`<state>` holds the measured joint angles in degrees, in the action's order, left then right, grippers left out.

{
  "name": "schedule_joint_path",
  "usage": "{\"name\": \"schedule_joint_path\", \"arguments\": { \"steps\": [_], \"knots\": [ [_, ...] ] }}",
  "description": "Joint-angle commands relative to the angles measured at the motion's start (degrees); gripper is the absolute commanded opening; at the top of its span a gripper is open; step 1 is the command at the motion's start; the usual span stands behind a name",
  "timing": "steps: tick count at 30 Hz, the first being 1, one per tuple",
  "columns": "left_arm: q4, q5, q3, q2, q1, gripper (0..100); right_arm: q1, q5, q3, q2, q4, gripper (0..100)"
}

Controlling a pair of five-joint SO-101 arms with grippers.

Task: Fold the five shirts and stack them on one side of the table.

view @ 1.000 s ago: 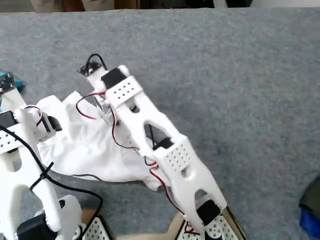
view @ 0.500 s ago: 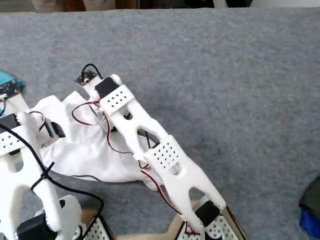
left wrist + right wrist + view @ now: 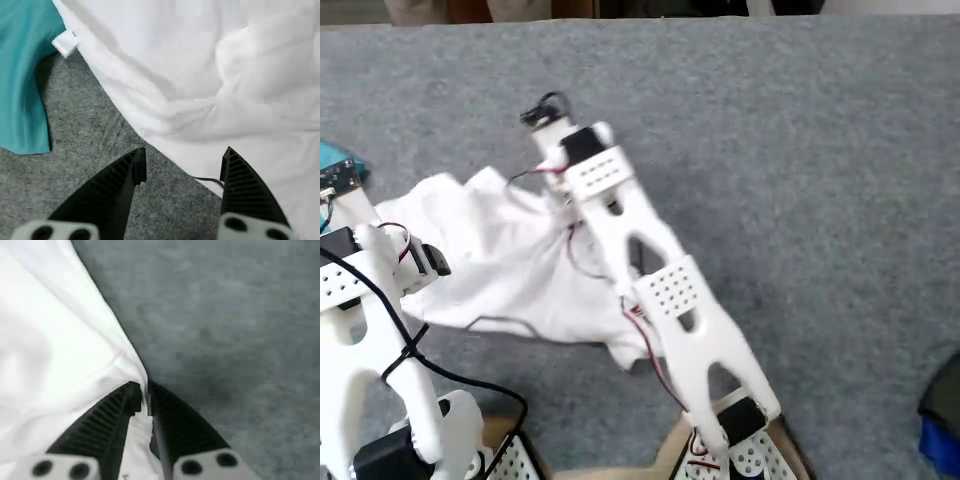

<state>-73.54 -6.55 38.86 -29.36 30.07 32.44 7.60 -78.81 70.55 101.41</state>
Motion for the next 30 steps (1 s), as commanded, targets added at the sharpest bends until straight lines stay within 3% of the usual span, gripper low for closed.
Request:
{"name": "schedule_joint_path", "arguments": {
  "steps": [1,12,19,25,30],
  "knots": [
    [0.5,0.2,-0.7,-0.1,-0.4,25,-5.2,0.4,1.0,-9.6,0.8,0.5],
    [5.1,0.5,-0.8,-0.1,-1.1,25,-13.8,-6.3,23.4,-28.9,0.8,0.5],
    [6.0,0.6,-0.8,-0.1,-9.5,25,-18.7,-12.4,38.5,-32.7,0.8,0.5],
    [13.9,3.7,-0.8,0.0,-14.8,25,-19.9,-17.1,48.0,-34.7,0.8,0.9],
    [17.9,3.8,-3.9,6.5,-15.7,25,-19.9,-18.0,52.3,-42.7,0.7,15.5]
  ]
}}
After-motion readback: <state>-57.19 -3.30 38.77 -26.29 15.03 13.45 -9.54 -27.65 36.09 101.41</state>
